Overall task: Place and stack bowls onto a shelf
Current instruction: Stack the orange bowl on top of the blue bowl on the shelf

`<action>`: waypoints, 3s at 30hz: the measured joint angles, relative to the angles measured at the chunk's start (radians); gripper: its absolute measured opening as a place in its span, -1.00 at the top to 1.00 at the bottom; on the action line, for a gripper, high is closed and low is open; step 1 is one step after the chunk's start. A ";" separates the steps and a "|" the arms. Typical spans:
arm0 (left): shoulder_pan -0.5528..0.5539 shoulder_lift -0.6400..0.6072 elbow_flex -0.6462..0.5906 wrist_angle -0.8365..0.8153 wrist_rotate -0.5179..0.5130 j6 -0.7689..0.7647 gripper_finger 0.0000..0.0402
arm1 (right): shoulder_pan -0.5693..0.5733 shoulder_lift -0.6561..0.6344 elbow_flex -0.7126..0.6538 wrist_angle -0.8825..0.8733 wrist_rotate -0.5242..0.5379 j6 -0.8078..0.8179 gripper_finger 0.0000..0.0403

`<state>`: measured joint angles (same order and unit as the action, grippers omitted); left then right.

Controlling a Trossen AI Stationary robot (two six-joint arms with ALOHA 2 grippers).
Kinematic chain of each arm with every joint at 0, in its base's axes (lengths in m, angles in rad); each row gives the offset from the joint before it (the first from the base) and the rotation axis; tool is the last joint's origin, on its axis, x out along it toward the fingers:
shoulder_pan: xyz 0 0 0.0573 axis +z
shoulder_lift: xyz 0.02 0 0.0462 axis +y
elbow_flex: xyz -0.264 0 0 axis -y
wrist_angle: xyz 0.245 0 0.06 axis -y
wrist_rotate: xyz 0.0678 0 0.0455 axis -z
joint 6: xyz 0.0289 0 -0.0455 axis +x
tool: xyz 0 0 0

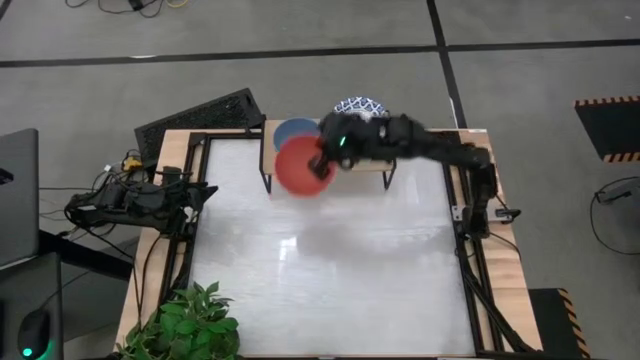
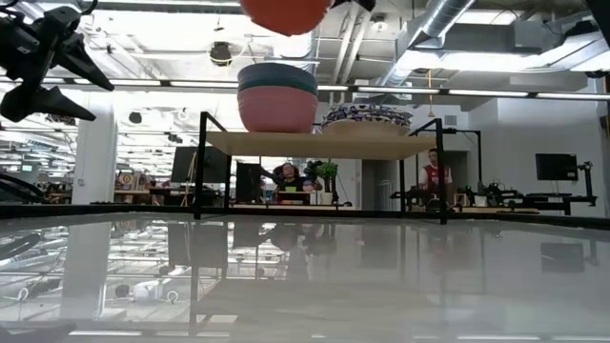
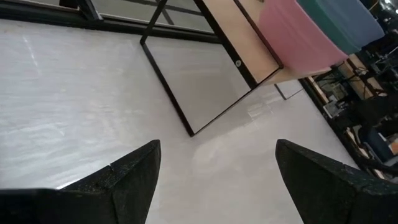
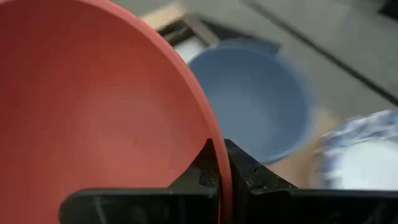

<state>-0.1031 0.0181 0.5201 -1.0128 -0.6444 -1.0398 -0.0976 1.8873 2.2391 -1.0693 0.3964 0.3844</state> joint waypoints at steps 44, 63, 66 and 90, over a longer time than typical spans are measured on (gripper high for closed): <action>0.000 0.000 0.000 -0.011 -0.064 -0.072 -0.50 | -0.416 0.163 -0.001 0.189 -0.405 -0.184 0.71; 0.000 0.000 0.000 -0.010 -0.062 -0.073 -0.50 | -0.426 0.078 0.000 0.255 -0.403 -0.176 -0.12; 0.000 0.000 0.000 -0.010 -0.060 -0.074 -0.50 | -0.428 0.022 0.000 0.279 -0.404 -0.192 -0.12; 0.000 0.000 0.000 -0.009 -0.045 -0.050 -0.50 | -0.422 -0.321 0.001 0.168 -0.523 -0.327 -0.11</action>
<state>-0.1032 0.0181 0.5201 -1.0219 -0.6890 -1.0899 -0.5193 1.5660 2.2400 -0.9009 -0.1263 0.0575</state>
